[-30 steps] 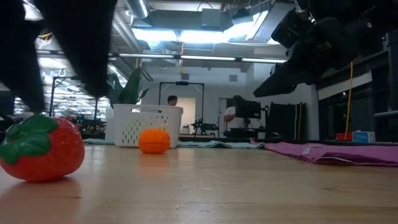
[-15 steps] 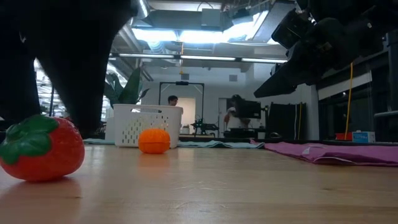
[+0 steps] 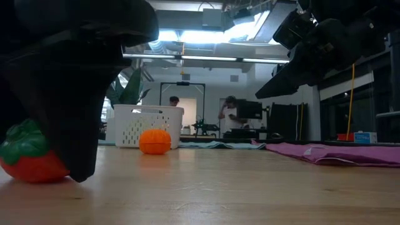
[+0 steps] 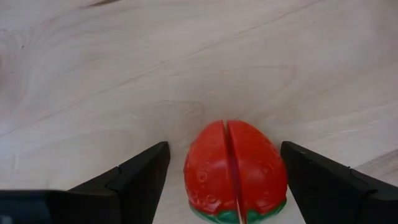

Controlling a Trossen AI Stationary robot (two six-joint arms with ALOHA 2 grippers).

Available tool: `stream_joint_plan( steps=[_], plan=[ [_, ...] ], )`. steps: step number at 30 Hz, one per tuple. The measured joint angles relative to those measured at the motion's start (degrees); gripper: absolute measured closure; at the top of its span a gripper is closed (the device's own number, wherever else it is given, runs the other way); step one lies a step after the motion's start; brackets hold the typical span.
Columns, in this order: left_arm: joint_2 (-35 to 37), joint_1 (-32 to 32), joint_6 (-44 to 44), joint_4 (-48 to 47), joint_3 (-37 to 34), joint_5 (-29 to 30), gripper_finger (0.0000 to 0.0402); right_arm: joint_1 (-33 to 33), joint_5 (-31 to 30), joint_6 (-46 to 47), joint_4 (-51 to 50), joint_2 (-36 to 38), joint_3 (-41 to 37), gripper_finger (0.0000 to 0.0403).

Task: Pick and placing Produce into tupperware
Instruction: Put the red strawberry into the white basket

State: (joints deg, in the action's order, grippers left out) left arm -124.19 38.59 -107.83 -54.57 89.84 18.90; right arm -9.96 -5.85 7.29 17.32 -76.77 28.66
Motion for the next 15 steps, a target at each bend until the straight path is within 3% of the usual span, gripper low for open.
stream_joint_plan(
  steps=[8, 15],
  plan=[
    [-0.1, 0.0, 0.4, 0.1, 0.0, -0.1, 0.0109, 0.0, 0.0, 0.0, 0.0, 0.0, 0.0, 0.0190],
    [-0.2, 0.3, 1.6, -0.6, -0.1, -0.2, 0.0189, 0.0, 0.0, 0.0, 0.0, 0.0, 0.0, 0.0190]
  ],
)
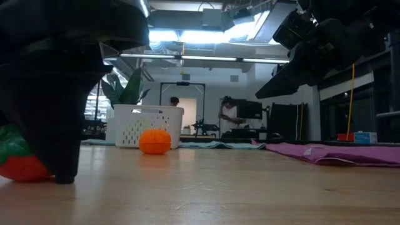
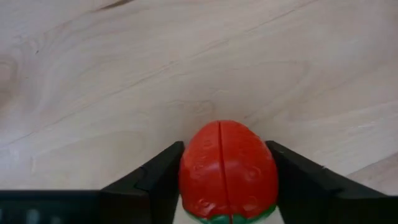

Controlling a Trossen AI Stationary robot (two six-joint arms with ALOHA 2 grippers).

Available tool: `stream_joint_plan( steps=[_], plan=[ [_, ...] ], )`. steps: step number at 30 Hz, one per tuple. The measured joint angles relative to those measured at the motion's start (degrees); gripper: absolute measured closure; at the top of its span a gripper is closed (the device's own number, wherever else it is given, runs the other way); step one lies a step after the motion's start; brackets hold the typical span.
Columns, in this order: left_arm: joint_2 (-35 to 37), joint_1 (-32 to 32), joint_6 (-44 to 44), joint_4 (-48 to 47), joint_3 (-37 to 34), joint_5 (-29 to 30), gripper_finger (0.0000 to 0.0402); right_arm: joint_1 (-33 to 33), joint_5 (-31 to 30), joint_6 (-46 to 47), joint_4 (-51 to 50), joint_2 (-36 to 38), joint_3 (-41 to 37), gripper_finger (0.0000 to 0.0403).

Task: Pick and placing Produce into tupperware
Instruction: Put the red strawberry into the white basket

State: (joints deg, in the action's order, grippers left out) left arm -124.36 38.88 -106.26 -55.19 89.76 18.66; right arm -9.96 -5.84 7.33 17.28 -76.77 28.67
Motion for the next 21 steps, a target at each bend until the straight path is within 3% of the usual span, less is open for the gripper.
stream_joint_plan(
  steps=[4, 14, 21],
  plan=[
    [0.3, 0.1, 0.0, 0.0, 0.0, -0.1, 0.0232, 0.0, 0.0, 0.0, 0.0, 0.0, 0.0, 0.0190],
    [4.8, 2.0, 4.6, -4.2, -0.1, -0.1, 0.0232, 0.0, 0.0, 0.1, -0.1, 0.0, 0.0, 0.0190],
    [11.8, 5.1, 4.7, -10.1, 0.0, 8.1, 0.0232, 0.0, 0.0, 0.1, -0.1, 0.0, 0.0, 0.0190]
  ],
)
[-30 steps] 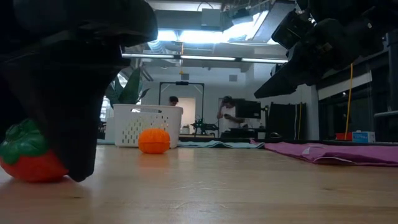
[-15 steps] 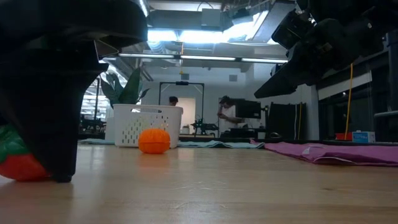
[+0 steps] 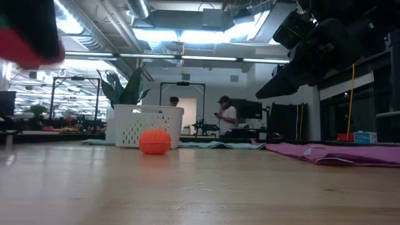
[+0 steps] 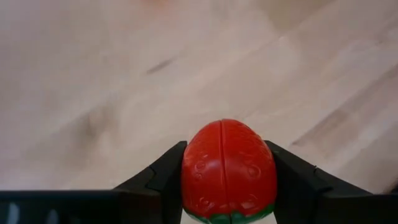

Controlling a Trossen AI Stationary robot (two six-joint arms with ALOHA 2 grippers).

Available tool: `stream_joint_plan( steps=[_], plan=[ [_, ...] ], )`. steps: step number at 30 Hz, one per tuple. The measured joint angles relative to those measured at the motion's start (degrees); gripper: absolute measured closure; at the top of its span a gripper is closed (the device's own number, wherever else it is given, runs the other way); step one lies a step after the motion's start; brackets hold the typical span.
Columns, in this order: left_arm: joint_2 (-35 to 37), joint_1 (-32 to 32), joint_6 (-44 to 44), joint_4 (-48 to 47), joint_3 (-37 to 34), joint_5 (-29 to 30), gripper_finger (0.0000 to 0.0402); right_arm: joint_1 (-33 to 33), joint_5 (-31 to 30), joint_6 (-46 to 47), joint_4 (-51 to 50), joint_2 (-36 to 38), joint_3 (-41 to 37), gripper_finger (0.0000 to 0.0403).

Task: Pick and placing Produce into tupperware
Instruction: Put the red strawberry into the white basket

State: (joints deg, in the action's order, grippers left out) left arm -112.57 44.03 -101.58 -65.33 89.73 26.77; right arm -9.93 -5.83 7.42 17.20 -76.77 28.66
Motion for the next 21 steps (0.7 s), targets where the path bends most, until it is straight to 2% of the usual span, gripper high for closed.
stream_joint_plan(
  steps=[5, 13, 21],
  plan=[
    [1.1, 3.5, 0.2, -1.9, 0.0, 11.8, 0.0232, 0.0, 0.0, 0.0, 0.0, 0.0, 0.0, 0.0190],
    [1.1, 9.7, -0.1, -2.0, -2.1, 37.4, 0.0232, 0.0, 0.0, 0.5, 0.1, 0.0, 0.0, 0.0190],
    [1.1, 12.1, 1.9, 6.7, -10.4, 51.9, 0.0232, 0.0, 0.0, 1.4, 0.1, 0.0, 0.0, 0.0190]
  ],
)
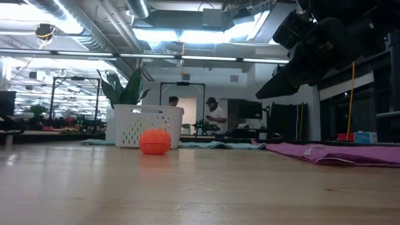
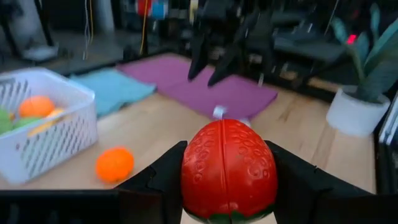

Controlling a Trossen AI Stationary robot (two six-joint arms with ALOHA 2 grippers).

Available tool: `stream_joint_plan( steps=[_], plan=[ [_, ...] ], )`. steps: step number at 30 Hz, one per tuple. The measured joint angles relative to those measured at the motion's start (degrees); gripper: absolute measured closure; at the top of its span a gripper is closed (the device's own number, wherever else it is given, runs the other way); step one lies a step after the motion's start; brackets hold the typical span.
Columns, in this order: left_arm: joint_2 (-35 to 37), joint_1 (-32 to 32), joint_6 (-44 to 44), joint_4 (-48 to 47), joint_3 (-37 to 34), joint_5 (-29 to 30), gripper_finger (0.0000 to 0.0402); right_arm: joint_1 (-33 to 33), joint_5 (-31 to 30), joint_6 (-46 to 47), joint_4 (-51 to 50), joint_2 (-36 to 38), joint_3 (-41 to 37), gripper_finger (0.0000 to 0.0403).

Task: Pick and placing Produce into tupperware
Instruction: Put the red strawberry into the white basket

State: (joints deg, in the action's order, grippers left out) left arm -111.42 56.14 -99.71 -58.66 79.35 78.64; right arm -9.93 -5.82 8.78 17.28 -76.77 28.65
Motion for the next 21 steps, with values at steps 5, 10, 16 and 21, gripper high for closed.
stream_joint_plan(
  steps=[5, 10, 16, 21],
  plan=[
    [0.0, 0.1, -1.1, 4.6, -5.7, 6.5, 0.0232, 0.0, 0.0, 0.0, 0.0, 0.0, 0.0, 0.0190],
    [0.0, -0.5, -2.2, 5.4, -7.8, 7.4, 0.0232, 0.0, 0.0, 0.0, 0.0, 0.0, 0.0, 0.0190],
    [0.0, -2.5, -2.2, 5.4, -7.8, 7.4, 0.0232, 0.0, 0.0, 0.0, 0.0, 0.0, 0.0, 0.0190],
    [0.0, -5.2, -2.6, 5.1, -7.8, 7.4, 0.0230, 0.0, -0.1, 0.0, 0.0, 0.0, 0.0, 0.0190]
  ],
)
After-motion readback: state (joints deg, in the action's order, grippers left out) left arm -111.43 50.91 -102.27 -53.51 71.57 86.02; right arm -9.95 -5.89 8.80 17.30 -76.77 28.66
